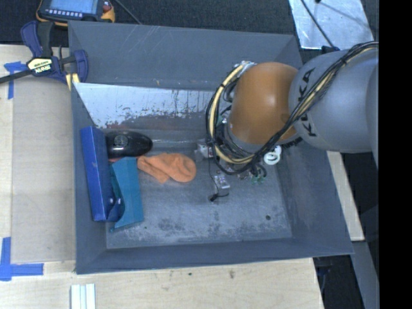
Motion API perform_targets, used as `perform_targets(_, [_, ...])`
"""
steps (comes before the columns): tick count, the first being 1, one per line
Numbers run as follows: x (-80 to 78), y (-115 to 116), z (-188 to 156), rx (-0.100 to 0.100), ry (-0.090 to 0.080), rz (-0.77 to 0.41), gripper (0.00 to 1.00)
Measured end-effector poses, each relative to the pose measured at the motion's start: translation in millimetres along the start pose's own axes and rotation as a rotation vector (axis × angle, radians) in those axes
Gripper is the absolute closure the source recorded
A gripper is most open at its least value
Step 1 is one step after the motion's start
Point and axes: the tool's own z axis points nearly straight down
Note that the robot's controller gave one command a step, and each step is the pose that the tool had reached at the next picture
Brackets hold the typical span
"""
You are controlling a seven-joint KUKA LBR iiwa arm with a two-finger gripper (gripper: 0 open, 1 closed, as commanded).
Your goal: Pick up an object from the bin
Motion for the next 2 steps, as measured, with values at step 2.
perform_targets(2, [-25.4,38,6,-0.001,0.002,-0.12,0.0])
